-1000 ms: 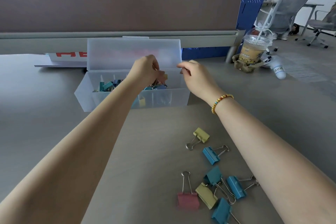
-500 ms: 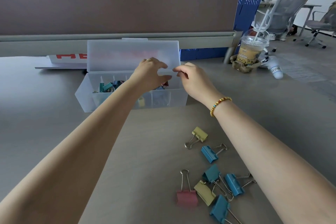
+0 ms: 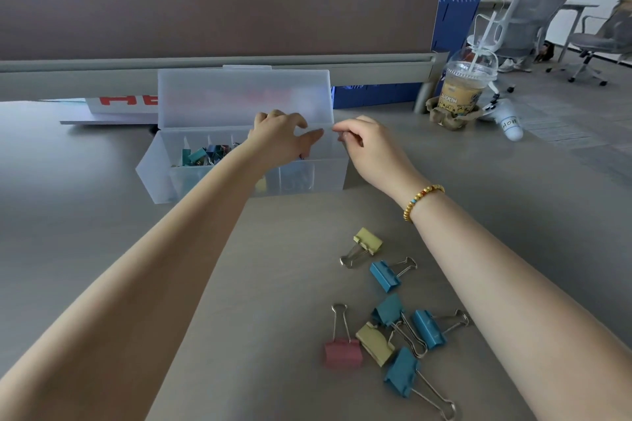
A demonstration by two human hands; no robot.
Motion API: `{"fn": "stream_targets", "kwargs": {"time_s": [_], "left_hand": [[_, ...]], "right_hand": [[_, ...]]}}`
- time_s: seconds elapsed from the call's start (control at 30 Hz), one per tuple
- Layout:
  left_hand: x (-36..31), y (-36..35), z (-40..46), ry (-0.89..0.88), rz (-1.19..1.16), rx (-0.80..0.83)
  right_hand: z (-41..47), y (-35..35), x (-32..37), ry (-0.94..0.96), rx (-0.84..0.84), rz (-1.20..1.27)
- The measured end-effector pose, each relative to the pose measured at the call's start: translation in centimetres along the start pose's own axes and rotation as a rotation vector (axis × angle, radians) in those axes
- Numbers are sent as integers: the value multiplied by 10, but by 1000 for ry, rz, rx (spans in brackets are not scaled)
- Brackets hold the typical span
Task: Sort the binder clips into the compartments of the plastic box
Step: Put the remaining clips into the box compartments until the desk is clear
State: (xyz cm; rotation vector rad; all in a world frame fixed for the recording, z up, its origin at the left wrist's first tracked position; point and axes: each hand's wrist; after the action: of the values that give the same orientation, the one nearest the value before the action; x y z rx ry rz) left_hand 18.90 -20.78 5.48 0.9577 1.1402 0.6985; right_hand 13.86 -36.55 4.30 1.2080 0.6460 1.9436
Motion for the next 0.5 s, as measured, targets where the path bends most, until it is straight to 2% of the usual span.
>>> {"fn": "stream_targets", "kwargs": {"time_s": [0.2,0.27,0.37,0.5], "left_hand": [[-23,-16,-59,-203,-270,-391],[-30,-31,-80,-239,-313,-288],[-38,-55,-102,-236,-262,9],[-42,-66,-117,-285,-193,128]], "right_hand": [[-48,11,-4,-66,-31,100],[-68,15,-6,-103,-16,147],[-94,22,-8,-176,56,186],[-120,35,-19,-297,216,252]]}}
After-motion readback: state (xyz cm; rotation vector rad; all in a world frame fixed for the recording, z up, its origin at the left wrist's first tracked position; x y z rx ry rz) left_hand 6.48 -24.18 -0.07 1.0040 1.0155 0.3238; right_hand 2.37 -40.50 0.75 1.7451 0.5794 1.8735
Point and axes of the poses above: each hand's wrist, its own z-axis towards the middle knuckle, its own y-axis out of the back of the hand, x = y × z, and after that the axes turned 2 degrees about -y, right-handed
